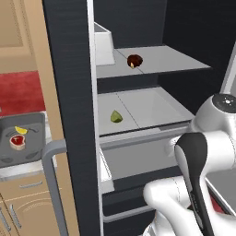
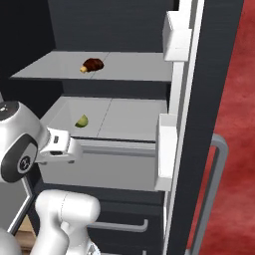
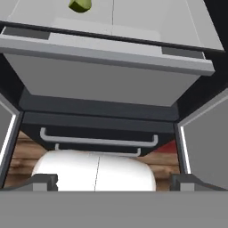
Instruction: Place one lemon wedge and one steak in each tupperware on the nearby counter, to pack two identical lunches.
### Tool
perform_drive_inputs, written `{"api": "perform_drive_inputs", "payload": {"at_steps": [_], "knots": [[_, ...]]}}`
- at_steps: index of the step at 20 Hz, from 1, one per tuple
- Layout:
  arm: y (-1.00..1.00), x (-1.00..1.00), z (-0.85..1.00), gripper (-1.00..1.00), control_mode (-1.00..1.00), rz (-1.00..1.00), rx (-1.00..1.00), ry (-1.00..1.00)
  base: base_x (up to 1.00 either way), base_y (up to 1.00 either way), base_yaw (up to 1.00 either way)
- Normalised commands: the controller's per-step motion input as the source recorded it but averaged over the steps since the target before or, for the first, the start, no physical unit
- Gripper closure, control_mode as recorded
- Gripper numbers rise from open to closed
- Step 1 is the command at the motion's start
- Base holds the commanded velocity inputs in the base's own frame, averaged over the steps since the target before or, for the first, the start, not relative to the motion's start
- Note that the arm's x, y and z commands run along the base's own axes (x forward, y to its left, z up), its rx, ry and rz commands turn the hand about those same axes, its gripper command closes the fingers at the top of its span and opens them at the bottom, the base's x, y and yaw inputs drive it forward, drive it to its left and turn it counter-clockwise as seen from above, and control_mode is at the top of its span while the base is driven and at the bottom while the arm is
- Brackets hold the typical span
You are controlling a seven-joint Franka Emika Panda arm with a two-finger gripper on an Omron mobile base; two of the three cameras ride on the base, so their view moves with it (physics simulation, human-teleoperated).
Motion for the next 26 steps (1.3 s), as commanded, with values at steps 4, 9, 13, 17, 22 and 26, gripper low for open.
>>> {"api": "perform_drive_inputs", "payload": {"at_steps": [4,9,13,17,22,26], "knots": [[-0.03,-0.1,0.24,-1.0,-1.0,0.0,0.0,-0.18,0.0,0.0,0.0],[0.03,-0.06,0.46,-1.0,-1.0,-0.02,0.06,-0.18,0.0,0.0,0.0],[0.09,0.0,0.51,-1.0,-1.0,-0.04,0.1,-0.03,0.0,0.0,0.0],[0.08,0.05,0.6,-1.0,-1.0,-0.07,0.09,0.0,0.0,0.0,0.0],[0.06,0.26,0.45,-1.0,-1.0,-0.08,0.04,-0.04,0.0,0.0,0.0],[0.0,0.36,0.24,-1.0,-1.0,-0.05,0.0,-0.13,0.0,0.0,0.0]]}}
